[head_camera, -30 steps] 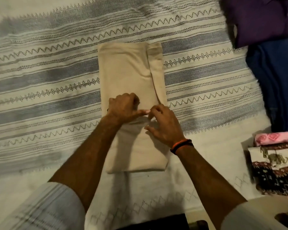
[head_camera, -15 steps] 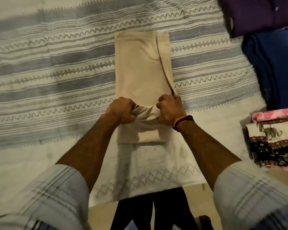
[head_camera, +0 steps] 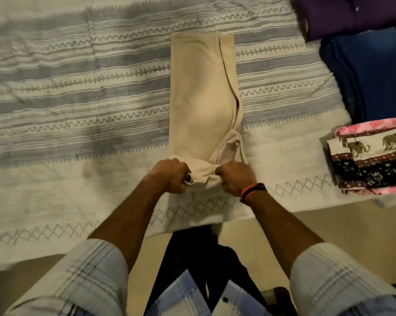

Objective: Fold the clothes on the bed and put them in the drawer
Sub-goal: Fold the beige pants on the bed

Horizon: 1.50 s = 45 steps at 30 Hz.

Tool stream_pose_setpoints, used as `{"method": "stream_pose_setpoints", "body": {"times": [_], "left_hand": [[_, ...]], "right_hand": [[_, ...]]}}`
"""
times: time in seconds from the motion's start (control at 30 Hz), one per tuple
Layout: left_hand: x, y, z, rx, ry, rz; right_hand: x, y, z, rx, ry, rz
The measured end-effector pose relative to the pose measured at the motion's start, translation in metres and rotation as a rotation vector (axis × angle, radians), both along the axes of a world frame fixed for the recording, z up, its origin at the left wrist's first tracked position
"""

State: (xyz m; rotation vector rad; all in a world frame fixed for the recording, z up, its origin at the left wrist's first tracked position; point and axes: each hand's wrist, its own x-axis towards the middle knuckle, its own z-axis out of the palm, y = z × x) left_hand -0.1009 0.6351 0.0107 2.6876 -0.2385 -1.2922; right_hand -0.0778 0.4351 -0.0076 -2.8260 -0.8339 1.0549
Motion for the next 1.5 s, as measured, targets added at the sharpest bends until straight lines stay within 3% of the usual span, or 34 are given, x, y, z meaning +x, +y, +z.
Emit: {"method": "stream_pose_setpoints", "body": {"times": [0.3, 0.57, 1.03, 1.5], "left_hand": [[-0.123, -0.03, -0.03, 0.055, 0.053, -0.024], [-0.186, -0.033, -0.06, -0.016, 0.17, 0.037], [-0.144, -0.062, 0.008, -0.147, -0.136, 0.292], [-0.025, -0.037, 0.027, -0.26, -0.225, 0.488]], "right_hand": [[-0.117, -0.025, -0.036, -0.023, -0.026, 0.037], [-0.165, -0.036, -0.046, -0.001, 0.144, -0.102], [-0.139, -0.046, 0.028, 0.256, 0.019, -0.433], [-0.031, -0.024, 0.04, 0.354, -0.003, -0.544]]}}
